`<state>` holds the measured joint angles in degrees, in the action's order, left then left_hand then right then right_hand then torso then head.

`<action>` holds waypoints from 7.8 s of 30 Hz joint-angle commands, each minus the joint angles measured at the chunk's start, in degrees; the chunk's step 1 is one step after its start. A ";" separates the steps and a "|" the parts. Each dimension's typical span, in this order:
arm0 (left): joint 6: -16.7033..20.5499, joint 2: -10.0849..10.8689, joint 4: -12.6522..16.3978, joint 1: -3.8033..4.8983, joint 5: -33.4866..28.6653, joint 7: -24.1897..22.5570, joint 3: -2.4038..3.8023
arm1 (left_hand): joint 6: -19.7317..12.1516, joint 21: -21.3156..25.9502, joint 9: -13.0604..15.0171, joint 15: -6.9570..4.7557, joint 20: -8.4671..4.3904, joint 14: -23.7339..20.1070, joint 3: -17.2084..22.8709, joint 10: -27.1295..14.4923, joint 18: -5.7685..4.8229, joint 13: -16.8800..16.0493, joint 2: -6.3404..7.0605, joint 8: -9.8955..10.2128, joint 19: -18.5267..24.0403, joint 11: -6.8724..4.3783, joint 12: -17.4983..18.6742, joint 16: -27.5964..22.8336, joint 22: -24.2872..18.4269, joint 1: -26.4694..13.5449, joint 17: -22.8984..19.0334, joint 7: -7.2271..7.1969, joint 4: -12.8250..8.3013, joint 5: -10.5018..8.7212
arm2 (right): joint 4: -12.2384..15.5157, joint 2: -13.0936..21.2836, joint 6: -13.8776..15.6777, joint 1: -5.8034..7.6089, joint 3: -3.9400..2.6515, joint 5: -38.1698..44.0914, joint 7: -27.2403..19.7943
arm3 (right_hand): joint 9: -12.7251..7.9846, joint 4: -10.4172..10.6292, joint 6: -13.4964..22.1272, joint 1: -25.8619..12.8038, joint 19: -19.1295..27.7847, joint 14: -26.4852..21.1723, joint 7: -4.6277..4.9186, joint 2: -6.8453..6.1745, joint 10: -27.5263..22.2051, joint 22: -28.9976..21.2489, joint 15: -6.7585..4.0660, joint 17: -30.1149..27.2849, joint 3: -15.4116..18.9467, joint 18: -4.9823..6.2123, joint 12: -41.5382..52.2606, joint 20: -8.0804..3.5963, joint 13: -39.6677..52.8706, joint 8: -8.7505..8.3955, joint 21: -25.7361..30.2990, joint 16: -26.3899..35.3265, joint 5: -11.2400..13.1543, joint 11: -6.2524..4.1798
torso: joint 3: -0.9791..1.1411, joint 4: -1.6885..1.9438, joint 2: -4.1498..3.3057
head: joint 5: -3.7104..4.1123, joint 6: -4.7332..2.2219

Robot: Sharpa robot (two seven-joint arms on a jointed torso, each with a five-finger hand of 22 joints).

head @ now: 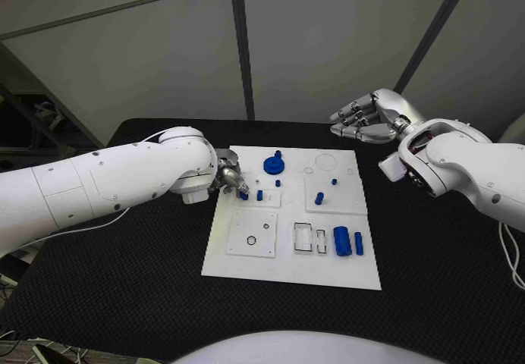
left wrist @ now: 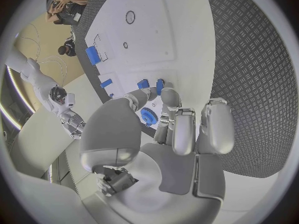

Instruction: Assemble the parts on the task board

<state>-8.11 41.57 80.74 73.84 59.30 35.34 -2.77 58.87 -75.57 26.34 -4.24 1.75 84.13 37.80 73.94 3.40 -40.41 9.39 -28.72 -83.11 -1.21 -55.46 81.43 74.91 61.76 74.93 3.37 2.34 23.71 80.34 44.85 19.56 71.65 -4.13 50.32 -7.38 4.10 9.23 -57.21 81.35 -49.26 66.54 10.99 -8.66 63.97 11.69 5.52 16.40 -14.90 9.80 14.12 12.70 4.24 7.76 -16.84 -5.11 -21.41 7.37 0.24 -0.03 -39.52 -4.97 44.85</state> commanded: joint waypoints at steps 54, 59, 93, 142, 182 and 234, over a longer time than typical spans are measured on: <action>-2.78 -1.41 -0.30 -0.09 5.71 1.04 -0.89 | 0.74 -2.34 0.72 -0.90 -0.41 3.56 6.02 3.90 -0.27 -3.49 -0.53 -2.33 -1.59 -1.16 -3.17 0.49 5.57 -1.55 6.41 -1.48 -7.95 0.29 | 0.82 0.48 -0.34 0.10 -0.03 -0.23 -0.34 | 0.06 -0.13 -0.08 -0.17 -0.36 0.10 0.33 0.18 0.04 -0.22 0.38 -0.12 0.05 0.72 -0.35 0.32 -0.15 -0.27 0.52 0.35 -0.53 0.30 | -0.05 0.11 0.02 | 0.31 0.58; -0.68 -0.98 0.48 -0.10 6.46 0.47 -0.90 | 0.85 -2.64 0.74 -0.96 -0.47 3.57 6.00 4.12 -0.34 -3.68 -0.57 -2.45 -1.74 -1.26 -3.32 0.51 5.82 -1.46 6.44 -1.58 -8.05 0.35 | 0.78 0.46 -0.36 0.10 -0.03 -0.23 -0.36 | 0.06 -0.13 -0.08 -0.17 -0.36 0.10 0.33 0.18 0.04 -0.22 0.38 -0.12 0.05 0.72 -0.35 0.32 -0.15 -0.27 0.52 0.35 -0.53 0.30 | -0.07 0.08 0.02 | 0.23 0.53; 8.86 2.28 4.71 -0.51 8.19 -0.85 -0.88 | 1.11 -3.07 0.74 -1.15 -0.63 3.59 6.25 4.63 -0.44 -4.24 -0.72 -2.70 -1.99 -1.44 -3.70 0.55 6.18 -1.26 6.48 -1.74 -8.21 0.49 | 0.27 0.33 -0.46 0.09 -0.03 -0.24 -0.56 | 0.06 -0.11 -0.08 -0.20 -0.38 0.10 0.34 0.17 0.03 -0.26 0.38 -0.14 0.06 0.72 -0.35 0.32 -0.17 -0.28 0.57 0.38 -0.59 0.30 | 0.00 0.05 0.00 | -0.06 0.47; 5.77 1.07 3.86 -1.60 9.55 -1.12 -0.88 | 1.08 -3.04 0.70 -1.20 -0.69 3.59 6.40 4.59 -0.43 -3.87 -0.71 -2.73 -2.00 -1.46 -3.39 0.53 6.17 -1.25 6.46 -1.75 -8.24 0.51 | -0.02 0.22 -0.89 0.08 -0.03 -0.27 -0.57 | 0.06 -0.10 -0.08 -0.21 -0.43 0.12 0.33 0.21 0.01 -0.33 0.39 -0.17 0.04 0.72 -0.35 0.33 -0.19 -0.29 0.67 0.43 -0.68 0.30 | -0.04 0.06 0.01 | -0.17 0.99; 4.49 1.58 4.28 -1.66 9.96 -0.95 -0.87 | 1.12 -3.37 0.70 -1.23 -0.73 3.59 6.49 4.74 -0.52 -4.16 -0.54 -2.82 -2.16 -1.50 -3.58 0.53 6.44 -1.17 6.46 -1.79 -8.40 0.51 | -0.28 0.13 -1.15 0.07 -0.03 -0.28 -0.68 | 0.07 -0.08 -0.08 -0.25 -0.52 0.17 0.34 0.24 0.01 -0.43 0.39 -0.20 0.03 0.72 -0.34 0.34 -0.23 -0.30 0.83 0.51 -0.74 0.30 | -0.01 0.00 0.00 | -0.22 1.09; 4.93 0.48 1.51 -1.64 7.45 0.36 -0.80 | 4.08 -3.30 -3.40 -1.49 -1.09 3.62 -22.79 5.86 -0.66 -7.47 -3.00 -1.59 -2.55 -1.87 -5.69 0.50 7.42 -7.32 6.49 -2.61 6.01 -0.50 | -0.09 0.42 -1.23 0.07 -0.03 -0.28 -0.50 | 0.06 -0.09 -0.04 -0.32 -0.59 0.19 0.38 0.09 -0.02 -0.52 0.40 -0.23 0.12 0.72 -0.35 0.35 -0.26 -0.33 0.97 0.58 -0.74 0.34 | -0.05 0.04 -0.02 | 0.11 1.17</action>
<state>-4.45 41.93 82.24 72.31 66.74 35.52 -3.50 62.57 -78.67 22.93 -5.65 0.92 83.76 15.23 79.56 3.40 -47.82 6.25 -30.63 -83.92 -3.35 -60.97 81.66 74.91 55.10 74.92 0.91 8.39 23.28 80.15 45.23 18.64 71.63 -4.13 50.22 -7.46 4.08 9.23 -57.21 81.35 -49.46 66.54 10.99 -8.66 63.98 11.22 5.52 16.22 -14.90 9.80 14.12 12.89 4.03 7.76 -16.10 -4.86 -21.93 7.37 0.21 0.03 -39.50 -4.86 46.08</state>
